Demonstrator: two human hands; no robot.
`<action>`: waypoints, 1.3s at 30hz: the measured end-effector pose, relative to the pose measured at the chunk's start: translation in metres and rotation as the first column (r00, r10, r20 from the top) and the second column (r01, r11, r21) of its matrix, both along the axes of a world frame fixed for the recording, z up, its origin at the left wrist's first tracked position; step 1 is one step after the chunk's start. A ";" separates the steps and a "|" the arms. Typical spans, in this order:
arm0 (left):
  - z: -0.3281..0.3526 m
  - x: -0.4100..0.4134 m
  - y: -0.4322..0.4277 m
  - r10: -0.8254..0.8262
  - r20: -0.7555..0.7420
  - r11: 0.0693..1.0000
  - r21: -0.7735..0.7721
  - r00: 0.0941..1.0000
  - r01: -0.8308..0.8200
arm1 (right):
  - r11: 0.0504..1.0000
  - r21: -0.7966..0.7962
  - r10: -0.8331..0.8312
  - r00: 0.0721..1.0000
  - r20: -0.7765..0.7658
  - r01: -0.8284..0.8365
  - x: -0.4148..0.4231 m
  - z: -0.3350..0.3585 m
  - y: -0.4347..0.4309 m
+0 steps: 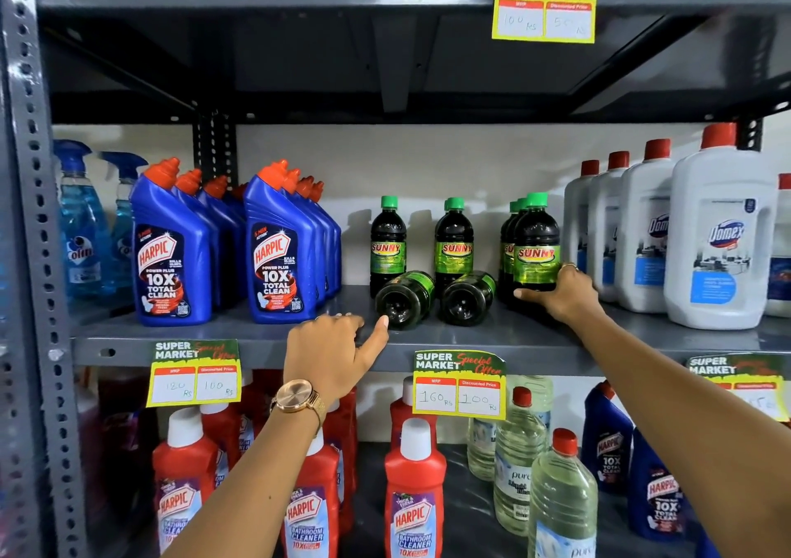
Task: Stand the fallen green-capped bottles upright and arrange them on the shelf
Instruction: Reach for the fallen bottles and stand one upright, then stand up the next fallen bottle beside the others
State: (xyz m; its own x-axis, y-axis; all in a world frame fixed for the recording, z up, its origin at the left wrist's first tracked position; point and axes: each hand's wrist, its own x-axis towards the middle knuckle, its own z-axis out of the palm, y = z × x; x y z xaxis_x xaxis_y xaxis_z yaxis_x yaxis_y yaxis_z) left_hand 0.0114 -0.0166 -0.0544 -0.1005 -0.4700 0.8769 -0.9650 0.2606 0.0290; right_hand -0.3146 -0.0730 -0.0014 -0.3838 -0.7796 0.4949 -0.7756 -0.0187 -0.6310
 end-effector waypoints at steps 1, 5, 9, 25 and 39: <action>0.000 0.000 0.000 0.001 0.003 1.000 0.000 1.000 -0.001 | 1.000 0.003 0.007 1.000 0.003 -0.007 0.000 0.000 0.000; 0.000 0.000 0.002 0.011 0.011 1.000 -0.005 1.000 -0.011 | 1.000 0.024 -0.001 1.000 0.023 0.001 0.001 0.000 0.002; 0.001 0.000 0.001 0.011 0.002 1.000 0.009 1.000 -0.011 | 0.983 -0.107 -0.156 0.987 -0.048 0.150 0.014 0.005 0.020; 0.001 -0.001 0.003 0.027 0.000 0.999 0.022 1.000 -0.027 | 0.784 0.555 0.095 0.937 0.336 -0.278 0.095 0.046 0.022; 0.000 -0.001 0.003 0.027 0.002 0.999 0.024 1.000 -0.027 | 0.981 -0.135 0.144 0.989 0.045 -0.137 0.091 0.005 0.023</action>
State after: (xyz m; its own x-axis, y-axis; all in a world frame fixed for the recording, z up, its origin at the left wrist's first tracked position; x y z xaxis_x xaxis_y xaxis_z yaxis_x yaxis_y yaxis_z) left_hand 0.0105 -0.0136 -0.0542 -0.0886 -0.4938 0.8650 -0.9717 0.2338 0.0339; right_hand -0.2232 -0.0503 0.0032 -0.3045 -0.7576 0.5774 -0.7239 -0.2099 -0.6572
